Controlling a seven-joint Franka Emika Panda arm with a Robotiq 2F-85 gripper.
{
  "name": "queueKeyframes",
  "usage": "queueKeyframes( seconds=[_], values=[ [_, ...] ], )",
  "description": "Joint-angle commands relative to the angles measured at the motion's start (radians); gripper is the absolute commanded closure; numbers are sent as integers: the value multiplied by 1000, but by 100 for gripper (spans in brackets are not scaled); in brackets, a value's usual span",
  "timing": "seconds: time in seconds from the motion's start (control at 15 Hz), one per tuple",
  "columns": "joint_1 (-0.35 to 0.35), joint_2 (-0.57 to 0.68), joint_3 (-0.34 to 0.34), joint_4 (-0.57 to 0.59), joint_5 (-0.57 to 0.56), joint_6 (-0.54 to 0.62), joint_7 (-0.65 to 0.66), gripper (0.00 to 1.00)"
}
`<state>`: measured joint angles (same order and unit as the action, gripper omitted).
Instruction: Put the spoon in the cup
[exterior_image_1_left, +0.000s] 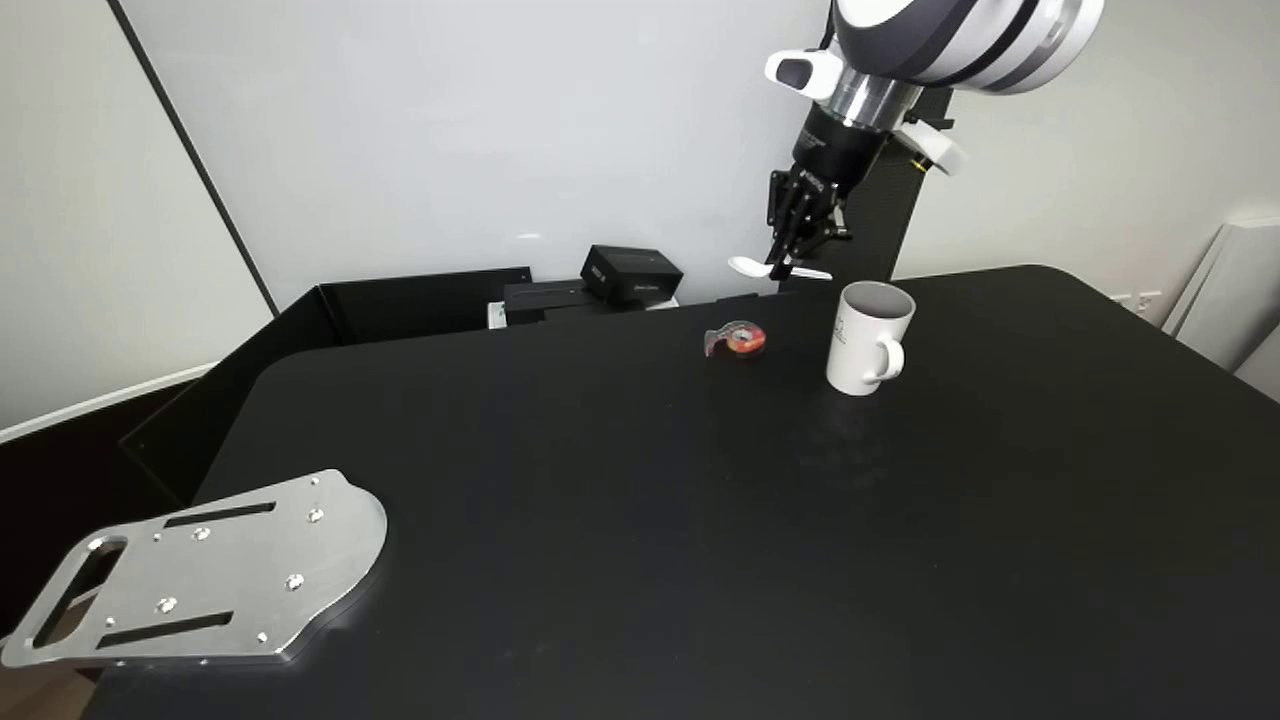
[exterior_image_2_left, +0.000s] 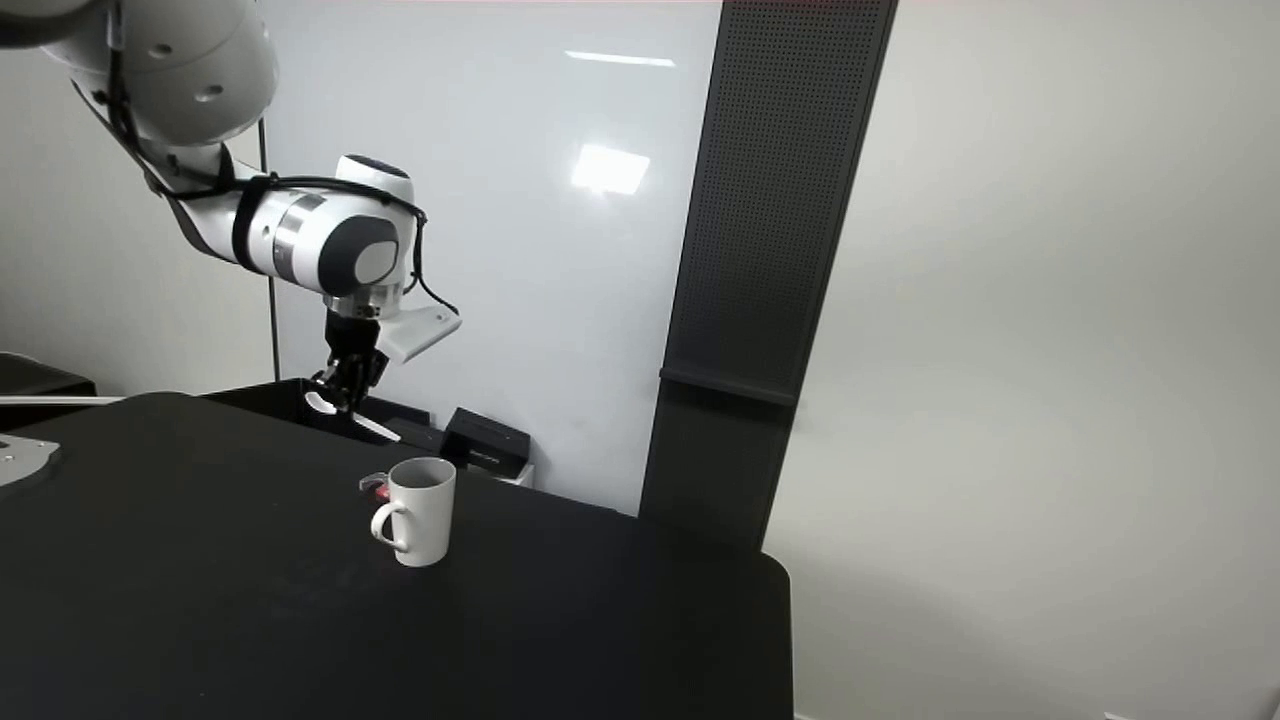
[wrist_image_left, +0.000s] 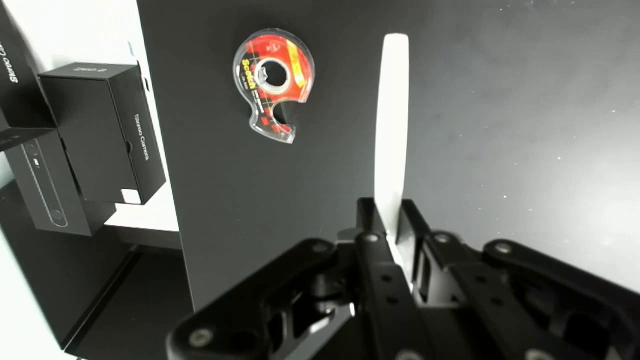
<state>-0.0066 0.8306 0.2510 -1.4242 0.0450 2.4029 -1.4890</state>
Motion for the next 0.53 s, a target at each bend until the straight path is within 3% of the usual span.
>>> queueKeyframes(
  seconds=[0.0, 0.47],
  values=[
    [-68, -66, 46, -89, 75, 21, -24, 97],
    [-184, -108, 133, -189, 248, 96, -143, 97]
  ],
)
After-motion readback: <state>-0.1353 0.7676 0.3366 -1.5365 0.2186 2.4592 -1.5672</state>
